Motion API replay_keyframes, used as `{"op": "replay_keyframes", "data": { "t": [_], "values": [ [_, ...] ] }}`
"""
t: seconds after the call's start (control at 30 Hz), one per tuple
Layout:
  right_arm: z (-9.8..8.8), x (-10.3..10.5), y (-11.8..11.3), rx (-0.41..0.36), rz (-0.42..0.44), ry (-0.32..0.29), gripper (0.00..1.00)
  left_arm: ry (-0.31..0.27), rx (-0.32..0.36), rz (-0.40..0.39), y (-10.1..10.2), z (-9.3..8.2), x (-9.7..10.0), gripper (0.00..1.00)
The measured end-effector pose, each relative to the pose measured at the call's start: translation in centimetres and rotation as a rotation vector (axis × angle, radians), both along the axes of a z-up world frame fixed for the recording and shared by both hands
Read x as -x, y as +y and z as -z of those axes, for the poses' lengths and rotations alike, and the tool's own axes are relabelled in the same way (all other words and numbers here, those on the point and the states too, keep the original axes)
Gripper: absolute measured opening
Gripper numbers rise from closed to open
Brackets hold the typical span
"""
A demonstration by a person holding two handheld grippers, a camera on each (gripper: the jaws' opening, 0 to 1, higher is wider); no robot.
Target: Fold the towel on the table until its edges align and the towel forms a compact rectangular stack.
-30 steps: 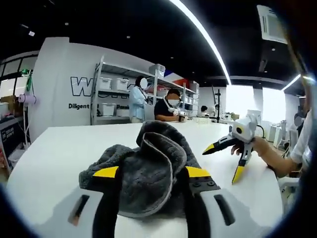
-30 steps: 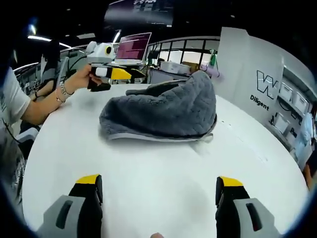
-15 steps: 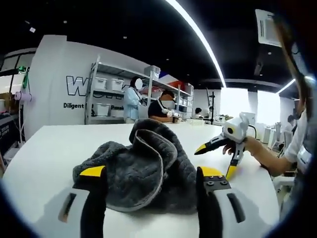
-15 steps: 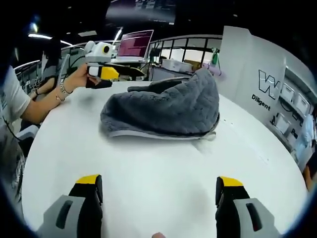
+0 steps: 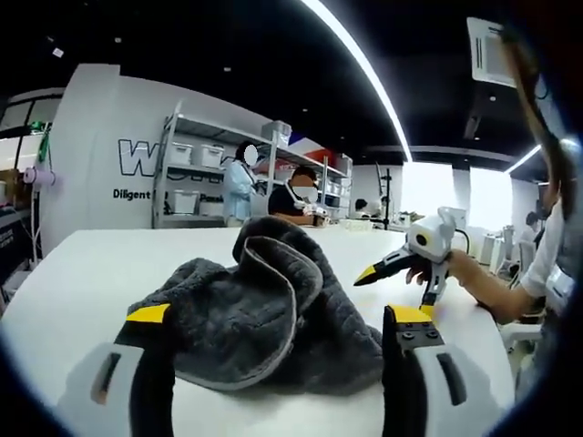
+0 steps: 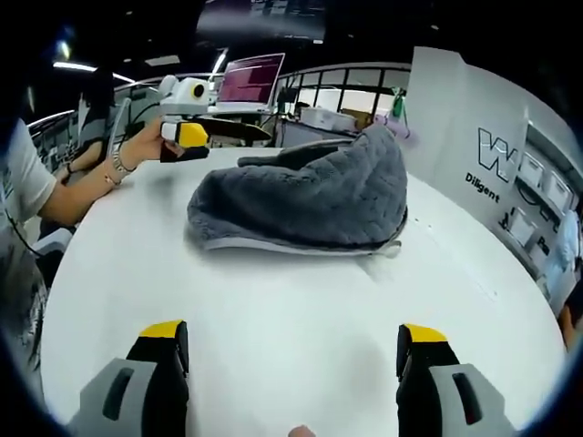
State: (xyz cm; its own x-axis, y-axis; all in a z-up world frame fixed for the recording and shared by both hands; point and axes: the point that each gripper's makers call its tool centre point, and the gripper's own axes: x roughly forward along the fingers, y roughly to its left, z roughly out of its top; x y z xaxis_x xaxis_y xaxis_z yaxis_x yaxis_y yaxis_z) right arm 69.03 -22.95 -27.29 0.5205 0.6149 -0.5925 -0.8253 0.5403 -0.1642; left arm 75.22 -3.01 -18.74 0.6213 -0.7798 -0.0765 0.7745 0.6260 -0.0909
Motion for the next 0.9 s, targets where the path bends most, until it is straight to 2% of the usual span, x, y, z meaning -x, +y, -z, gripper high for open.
{"op": "replay_keyframes", "data": {
  "t": [0.13, 0.3, 0.53, 0.73, 0.9],
  "values": [
    [-0.4, 0.1, 0.1, -0.015, -0.007, -0.002, 0.99, 0.003, 0.004, -0.014, 0.5, 0.1, -0.3, 0.99],
    [-0.6, 0.2, 0.2, -0.022, -0.011, -0.008, 0.99, 0.009, 0.060, -0.026, 1.0, -0.3, -0.7, 0.99],
    [-0.6, 0.0, 0.0, -0.065, -0.011, 0.013, 0.99, 0.016, 0.021, -0.038, 1.2, 0.4, -0.9, 0.99],
    [-1.2, -0.3, -0.4, -0.139, 0.007, 0.031, 0.99, 0.009, 0.056, -0.034, 1.5, -0.3, -0.8, 0.99],
    [-1.8, -0.5, -0.6, -0.138, 0.028, 0.006, 0.99, 0.012, 0.061, -0.037, 1.9, -0.3, -0.8, 0.99]
  ]
}}
